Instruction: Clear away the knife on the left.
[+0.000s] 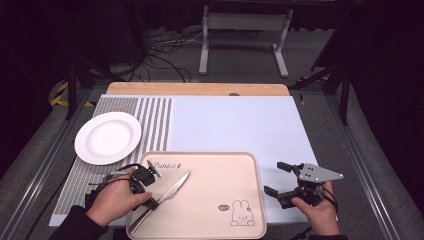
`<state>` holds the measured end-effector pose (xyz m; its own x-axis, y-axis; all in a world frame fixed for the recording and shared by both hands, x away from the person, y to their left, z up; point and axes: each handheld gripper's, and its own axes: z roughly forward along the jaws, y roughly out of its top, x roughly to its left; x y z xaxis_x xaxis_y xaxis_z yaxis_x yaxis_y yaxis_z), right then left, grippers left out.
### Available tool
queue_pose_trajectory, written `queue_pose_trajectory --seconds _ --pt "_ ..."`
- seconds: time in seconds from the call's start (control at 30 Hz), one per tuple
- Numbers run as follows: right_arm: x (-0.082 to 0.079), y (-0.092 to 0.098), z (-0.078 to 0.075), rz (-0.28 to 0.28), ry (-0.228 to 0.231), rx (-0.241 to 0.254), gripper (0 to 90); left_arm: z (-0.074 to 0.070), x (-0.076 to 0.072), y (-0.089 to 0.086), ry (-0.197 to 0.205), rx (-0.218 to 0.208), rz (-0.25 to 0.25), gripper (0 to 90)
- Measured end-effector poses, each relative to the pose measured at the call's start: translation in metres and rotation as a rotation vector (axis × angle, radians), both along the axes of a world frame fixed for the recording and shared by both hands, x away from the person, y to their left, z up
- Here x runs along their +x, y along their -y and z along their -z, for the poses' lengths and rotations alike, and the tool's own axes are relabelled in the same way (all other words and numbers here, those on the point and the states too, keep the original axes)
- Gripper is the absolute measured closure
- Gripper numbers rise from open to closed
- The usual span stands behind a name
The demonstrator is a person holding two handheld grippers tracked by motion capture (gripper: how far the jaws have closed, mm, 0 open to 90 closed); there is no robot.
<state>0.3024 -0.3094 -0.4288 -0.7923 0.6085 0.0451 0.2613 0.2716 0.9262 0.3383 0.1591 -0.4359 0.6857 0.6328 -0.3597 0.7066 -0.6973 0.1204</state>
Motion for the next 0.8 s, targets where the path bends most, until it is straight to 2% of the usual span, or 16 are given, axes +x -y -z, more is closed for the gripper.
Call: queue_pose_trajectory --seconds 0.2,0.37,0.4,0.43,0.5,0.57,0.6,0.67,0.73,0.8 --pt "0.000 -0.001 0.001 -0.009 -0.005 -0.001 5.0 -0.001 0.000 -0.001 0.000 0.004 0.005 78.9" --pt "0.000 -0.001 0.001 -0.011 -0.009 -0.001 5.0 -0.003 -0.001 -0.002 0.020 0.002 0.012 77.7" --pt "0.000 -0.001 0.002 -0.012 -0.010 -0.004 5.0 -0.004 -0.001 -0.002 0.028 0.004 0.017 69.1" --pt "0.000 -0.001 0.002 -0.012 -0.010 -0.004 5.0 -0.004 -0.001 -0.002 0.044 0.007 0.026 69.1" --pt "0.000 -0.002 0.002 -0.014 -0.011 -0.008 5.0 -0.007 -0.003 -0.001 0.086 0.005 0.057 57.7" --pt "0.000 -0.002 0.002 -0.014 -0.011 -0.010 5.0 -0.008 -0.005 0.001 0.125 -0.010 0.077 42.2" --pt "0.001 -0.002 0.002 -0.014 -0.011 -0.010 5.0 -0.009 -0.006 0.003 0.137 -0.035 0.093 35.2" --pt "0.001 -0.002 0.002 -0.013 -0.012 -0.010 5.0 -0.011 -0.007 0.006 0.160 -0.038 0.127 25.4" --pt "0.001 -0.002 0.003 -0.014 -0.010 -0.012 5.0 -0.013 -0.008 0.008 0.227 -0.055 0.180 21.5" --pt "0.001 -0.002 0.002 -0.013 -0.009 -0.013 5.0 -0.015 -0.008 0.010 0.280 -0.071 0.235 22.4"
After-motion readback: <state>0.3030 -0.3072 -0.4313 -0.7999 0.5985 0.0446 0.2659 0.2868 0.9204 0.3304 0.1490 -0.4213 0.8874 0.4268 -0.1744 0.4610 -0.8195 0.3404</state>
